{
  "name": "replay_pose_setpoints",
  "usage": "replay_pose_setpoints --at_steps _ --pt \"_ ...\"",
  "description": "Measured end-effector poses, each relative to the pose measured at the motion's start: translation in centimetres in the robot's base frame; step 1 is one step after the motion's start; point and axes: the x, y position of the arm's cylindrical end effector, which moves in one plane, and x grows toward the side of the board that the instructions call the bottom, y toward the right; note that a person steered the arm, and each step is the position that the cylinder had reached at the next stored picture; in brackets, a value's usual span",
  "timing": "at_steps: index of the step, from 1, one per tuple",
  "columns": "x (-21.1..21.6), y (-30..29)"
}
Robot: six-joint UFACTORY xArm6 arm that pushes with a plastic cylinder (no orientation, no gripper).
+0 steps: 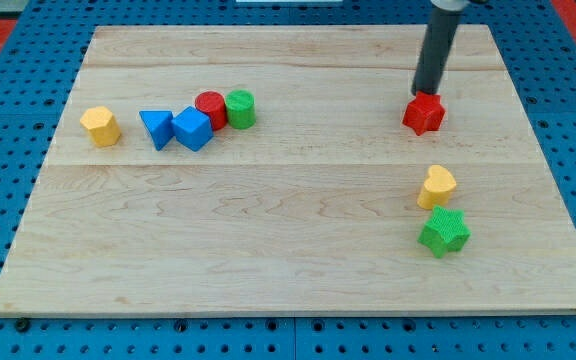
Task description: Move the green circle diagonally to the red star
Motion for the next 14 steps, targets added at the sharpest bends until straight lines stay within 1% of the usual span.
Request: replay_pose_setpoints --at_steps 1,2,3,4,5,6,7,8,9,10,13,14 --pt "3.7 -3.0" --pt "4.2 -2.9" --pt "1.9 -4.4" --pt "2.7 -10.1" --pt "2.4 -10.8" --pt "5.3 -12.4" --pt "6.7 -16.5" --pt "7.0 -21.1" --pt "4.9 -23.3" --pt "1.4 -23.2" --pt "-1.6 -22.9" --pt "-3.2 -22.9"
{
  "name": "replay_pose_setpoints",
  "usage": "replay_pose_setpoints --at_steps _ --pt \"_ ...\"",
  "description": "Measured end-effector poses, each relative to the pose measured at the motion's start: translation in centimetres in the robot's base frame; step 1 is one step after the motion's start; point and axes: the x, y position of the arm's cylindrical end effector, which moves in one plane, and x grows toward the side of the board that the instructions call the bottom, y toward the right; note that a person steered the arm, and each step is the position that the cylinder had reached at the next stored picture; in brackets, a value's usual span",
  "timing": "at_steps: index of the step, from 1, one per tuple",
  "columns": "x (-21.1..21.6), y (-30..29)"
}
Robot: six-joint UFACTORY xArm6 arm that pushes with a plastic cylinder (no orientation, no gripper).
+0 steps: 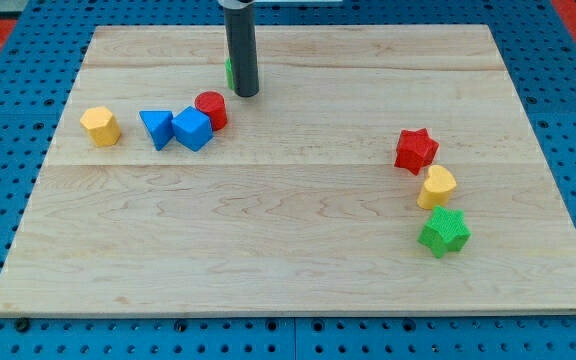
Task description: Move the green circle diagonally to the red star
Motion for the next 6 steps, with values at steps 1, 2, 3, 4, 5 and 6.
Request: replay_pose_setpoints --at_steps 1,2,3,4,5,6 --pt "-0.1 -3.0" --pt "-0.6 -6.8" --pt "-3.0 -5.1" --pt "-4.6 0.3" --pt "1.0 11.3" --pt "1.7 8.0"
